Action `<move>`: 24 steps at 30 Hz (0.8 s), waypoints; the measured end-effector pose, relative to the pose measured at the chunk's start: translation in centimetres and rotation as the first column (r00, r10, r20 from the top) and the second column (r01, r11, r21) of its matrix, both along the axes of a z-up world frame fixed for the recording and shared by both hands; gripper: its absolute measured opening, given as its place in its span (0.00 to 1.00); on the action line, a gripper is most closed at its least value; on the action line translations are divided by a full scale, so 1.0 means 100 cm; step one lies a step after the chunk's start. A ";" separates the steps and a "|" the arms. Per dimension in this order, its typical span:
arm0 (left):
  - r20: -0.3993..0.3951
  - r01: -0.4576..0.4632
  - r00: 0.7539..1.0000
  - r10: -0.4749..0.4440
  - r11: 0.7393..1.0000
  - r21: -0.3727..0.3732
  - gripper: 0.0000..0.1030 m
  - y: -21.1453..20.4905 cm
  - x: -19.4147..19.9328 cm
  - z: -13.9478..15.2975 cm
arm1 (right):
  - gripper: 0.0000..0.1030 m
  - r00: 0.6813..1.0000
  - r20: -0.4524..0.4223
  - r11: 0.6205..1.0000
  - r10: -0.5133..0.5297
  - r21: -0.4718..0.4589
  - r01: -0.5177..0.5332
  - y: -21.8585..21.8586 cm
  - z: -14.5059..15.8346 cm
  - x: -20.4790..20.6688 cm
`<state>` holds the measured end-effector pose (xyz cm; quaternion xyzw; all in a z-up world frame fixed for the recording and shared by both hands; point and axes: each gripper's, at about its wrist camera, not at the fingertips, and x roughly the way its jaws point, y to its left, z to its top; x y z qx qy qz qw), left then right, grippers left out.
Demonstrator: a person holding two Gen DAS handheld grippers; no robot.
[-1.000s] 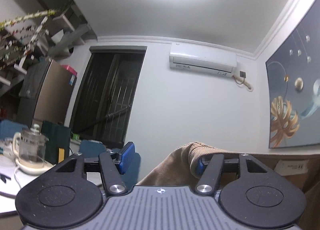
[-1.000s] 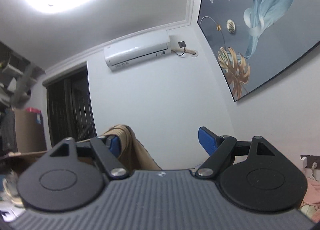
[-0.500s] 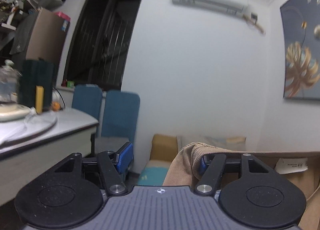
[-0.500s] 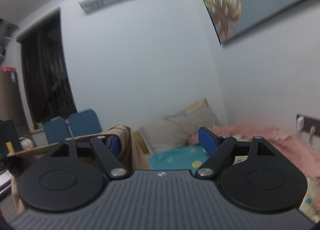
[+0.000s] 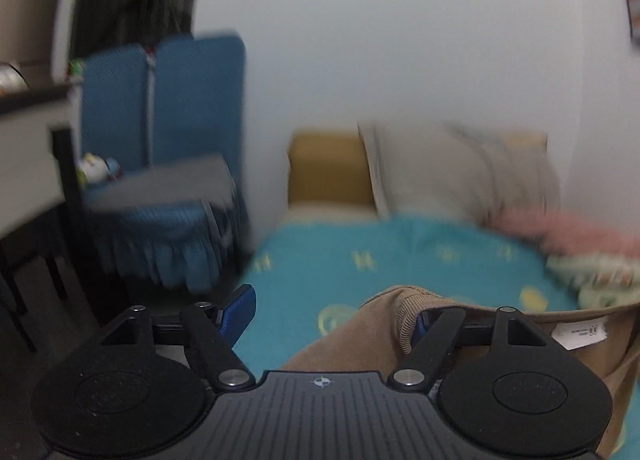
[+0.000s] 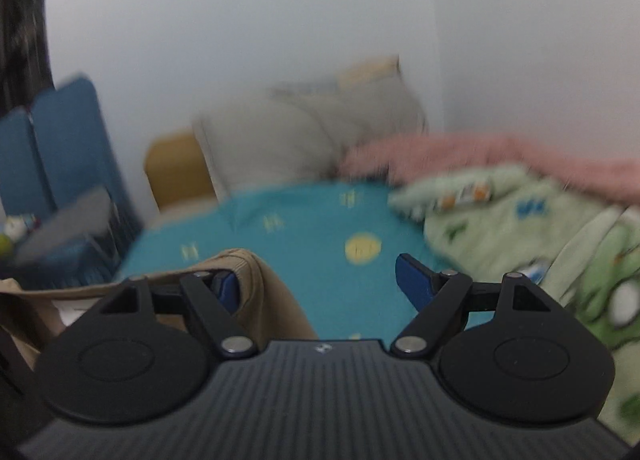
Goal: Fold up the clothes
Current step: 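Raise the T-shirt with both tools and shake it out, then lay the T-shirt flat on the bed and open both tools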
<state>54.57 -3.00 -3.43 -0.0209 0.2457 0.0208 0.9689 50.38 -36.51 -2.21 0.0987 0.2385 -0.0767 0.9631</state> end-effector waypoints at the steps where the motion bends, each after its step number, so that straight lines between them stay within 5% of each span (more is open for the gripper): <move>1: -0.060 0.023 0.998 -0.022 1.000 0.006 0.74 0.001 0.014 -0.022 | 0.77 0.999 -0.050 1.000 0.006 0.004 -0.006 0.000 -0.026 0.017; 4: -0.236 0.092 0.968 -0.086 0.996 0.014 0.73 0.002 0.056 -0.085 | 0.77 0.969 -0.232 0.996 0.080 0.055 -0.069 0.003 -0.090 0.054; 8: -0.308 0.163 0.937 -0.166 0.986 -0.033 0.78 0.010 0.050 -0.102 | 0.77 0.879 -0.404 0.967 0.255 0.106 -0.232 0.021 -0.127 0.079; 11: -0.357 0.214 0.907 -0.225 0.974 -0.071 0.86 0.015 0.045 -0.113 | 0.77 0.868 -0.353 0.936 0.350 0.104 -0.335 0.039 -0.116 0.065; 18: -0.178 0.238 0.952 -0.250 0.967 -0.086 0.93 0.035 -0.062 -0.063 | 0.77 0.945 -0.155 0.956 0.289 0.100 -0.276 0.058 -0.068 -0.029; 24: -0.041 0.229 0.972 -0.233 0.970 -0.082 0.94 0.053 -0.209 -0.029 | 0.77 0.970 -0.041 0.965 0.241 0.112 -0.235 0.074 -0.028 -0.151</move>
